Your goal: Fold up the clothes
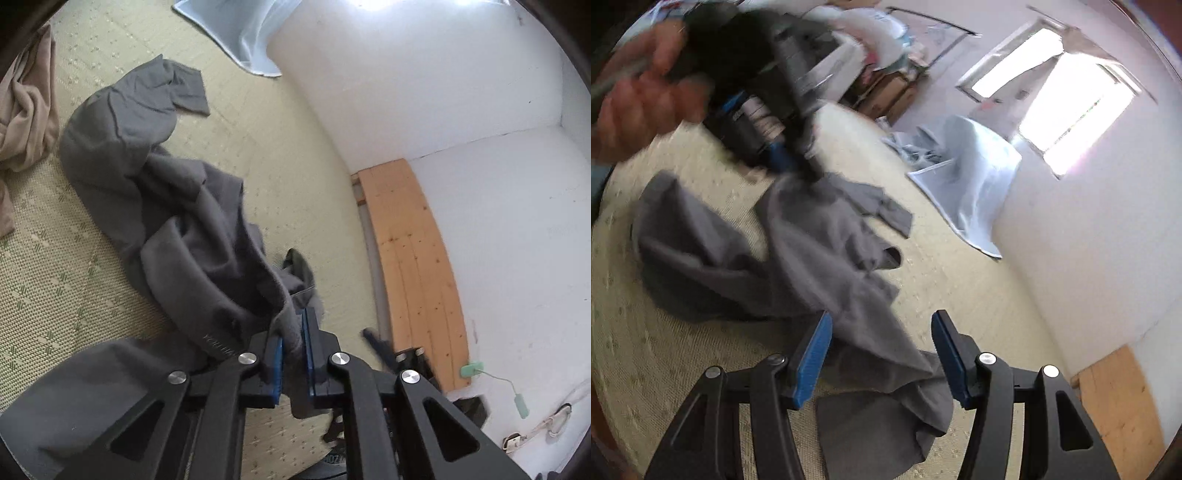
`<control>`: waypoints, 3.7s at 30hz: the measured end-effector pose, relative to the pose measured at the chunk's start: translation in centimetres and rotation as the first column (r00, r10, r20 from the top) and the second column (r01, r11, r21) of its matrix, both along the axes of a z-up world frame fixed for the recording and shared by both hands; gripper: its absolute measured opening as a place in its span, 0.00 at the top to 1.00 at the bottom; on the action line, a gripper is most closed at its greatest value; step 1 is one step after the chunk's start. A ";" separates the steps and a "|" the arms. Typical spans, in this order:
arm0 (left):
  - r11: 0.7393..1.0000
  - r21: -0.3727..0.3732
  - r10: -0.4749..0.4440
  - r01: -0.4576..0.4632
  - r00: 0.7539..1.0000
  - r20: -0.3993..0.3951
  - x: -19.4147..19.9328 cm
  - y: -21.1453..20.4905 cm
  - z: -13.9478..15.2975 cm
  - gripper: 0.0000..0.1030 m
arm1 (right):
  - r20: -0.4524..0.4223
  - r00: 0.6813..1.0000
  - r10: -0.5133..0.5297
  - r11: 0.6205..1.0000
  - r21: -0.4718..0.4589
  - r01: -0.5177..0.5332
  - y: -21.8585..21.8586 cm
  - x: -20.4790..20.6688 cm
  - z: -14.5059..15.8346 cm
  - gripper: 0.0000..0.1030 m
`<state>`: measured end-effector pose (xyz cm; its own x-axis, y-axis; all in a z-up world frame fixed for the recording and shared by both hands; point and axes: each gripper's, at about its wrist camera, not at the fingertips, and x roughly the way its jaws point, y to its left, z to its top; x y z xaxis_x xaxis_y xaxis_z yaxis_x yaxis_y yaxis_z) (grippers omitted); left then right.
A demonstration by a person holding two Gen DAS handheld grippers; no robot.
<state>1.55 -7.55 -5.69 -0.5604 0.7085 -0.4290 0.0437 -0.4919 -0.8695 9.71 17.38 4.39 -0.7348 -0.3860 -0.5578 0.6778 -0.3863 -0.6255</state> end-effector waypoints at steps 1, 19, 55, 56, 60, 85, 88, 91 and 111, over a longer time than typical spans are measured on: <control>1.000 0.007 0.002 -0.002 1.000 -0.005 0.0 -0.2 0.1 0.92 | -0.003 1.000 0.009 1.000 0.019 -0.009 -0.2 0.2 -0.3 0.42; 1.000 -0.003 -0.014 0.014 0.999 -0.033 -0.1 -0.4 1.2 0.92 | -0.179 0.984 0.004 0.994 0.104 0.015 -2.6 0.6 -1.0 0.65; 0.971 -0.145 0.198 -0.189 0.979 0.053 -2.4 -1.2 -1.1 0.40 | 0.231 0.668 -0.707 0.557 -0.400 0.728 21.7 -9.1 7.8 0.97; 0.970 -0.153 0.198 -0.188 0.978 0.057 -2.6 -1.0 -1.3 0.40 | 0.259 0.623 -0.738 0.504 -0.402 0.764 23.5 -9.7 7.8 0.97; 0.965 -0.191 0.194 -0.177 0.978 0.074 -3.4 -0.3 -2.0 0.40 | 0.374 0.433 -0.820 0.314 -0.340 0.887 29.3 -11.1 6.0 0.96; 0.968 -0.213 0.163 -0.131 0.977 0.139 -16.7 3.7 -4.7 0.33 | 0.434 0.495 -0.753 0.319 -0.416 0.851 25.8 -11.4 5.9 0.48; 0.968 -0.213 0.166 -0.129 0.972 0.168 -17.3 3.7 -4.8 0.79 | 0.445 0.517 -0.731 0.343 -0.415 0.842 24.7 -11.6 5.6 0.48; 0.966 -0.227 0.161 -0.122 0.974 0.161 -17.4 3.8 -4.2 0.97 | 0.453 0.535 -0.713 0.365 -0.412 0.835 23.7 -11.9 5.3 0.48; 0.989 -0.118 0.108 -0.084 0.971 0.214 -13.4 4.5 -2.9 0.49 | 0.477 0.603 -0.640 0.409 -0.454 0.792 20.1 -12.2 5.6 0.48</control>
<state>-11.87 -3.00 -8.61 -0.5074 0.5990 -0.6195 0.2787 -0.5662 -0.7757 -2.45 37.46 9.97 -0.8021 -0.0511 -0.5950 0.0432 -0.9987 0.0275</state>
